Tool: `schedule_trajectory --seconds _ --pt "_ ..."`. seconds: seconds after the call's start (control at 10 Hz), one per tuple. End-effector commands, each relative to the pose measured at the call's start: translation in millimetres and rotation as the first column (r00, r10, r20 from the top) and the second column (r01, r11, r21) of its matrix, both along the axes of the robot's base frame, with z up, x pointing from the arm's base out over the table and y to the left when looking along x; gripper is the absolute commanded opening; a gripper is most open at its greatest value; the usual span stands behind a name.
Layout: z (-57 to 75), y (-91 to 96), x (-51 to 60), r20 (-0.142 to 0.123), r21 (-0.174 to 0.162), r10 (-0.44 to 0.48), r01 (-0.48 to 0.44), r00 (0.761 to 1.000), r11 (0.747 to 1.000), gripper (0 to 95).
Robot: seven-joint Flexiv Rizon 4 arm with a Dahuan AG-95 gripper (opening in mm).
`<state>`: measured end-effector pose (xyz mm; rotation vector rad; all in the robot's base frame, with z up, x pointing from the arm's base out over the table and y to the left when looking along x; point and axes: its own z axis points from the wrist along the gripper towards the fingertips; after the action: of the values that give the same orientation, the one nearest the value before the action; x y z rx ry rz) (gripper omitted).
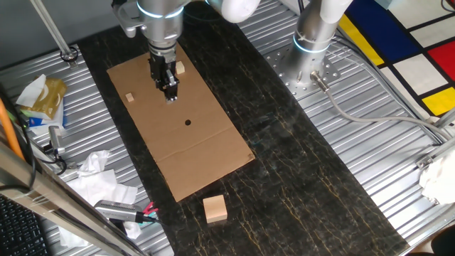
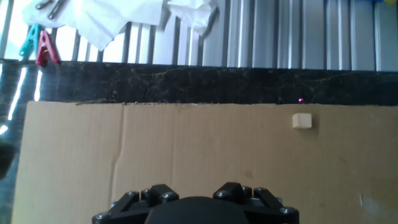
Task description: Grab the block and place it at the designated location
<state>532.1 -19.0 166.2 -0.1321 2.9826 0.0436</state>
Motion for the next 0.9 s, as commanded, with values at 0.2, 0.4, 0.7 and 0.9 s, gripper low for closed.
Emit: schedule_trajectory --seconds 0.2,0.4,0.7,0.9 --pt "-1.9 -3.7 7.4 -0.009 -0.004 0.001 -0.001 1.000 1.000 57.0" --pt "-1.2 -8.7 13.4 -0.019 -0.005 0.003 -0.003 1.000 1.000 57.0" --pt "-2.0 -12.6 20.4 -0.021 -0.006 0.009 -0.009 1.000 1.000 57.0" --pt "-5.1 -13.7 25.6 -0.024 -0.008 0.003 -0.003 1.000 1.000 57.0"
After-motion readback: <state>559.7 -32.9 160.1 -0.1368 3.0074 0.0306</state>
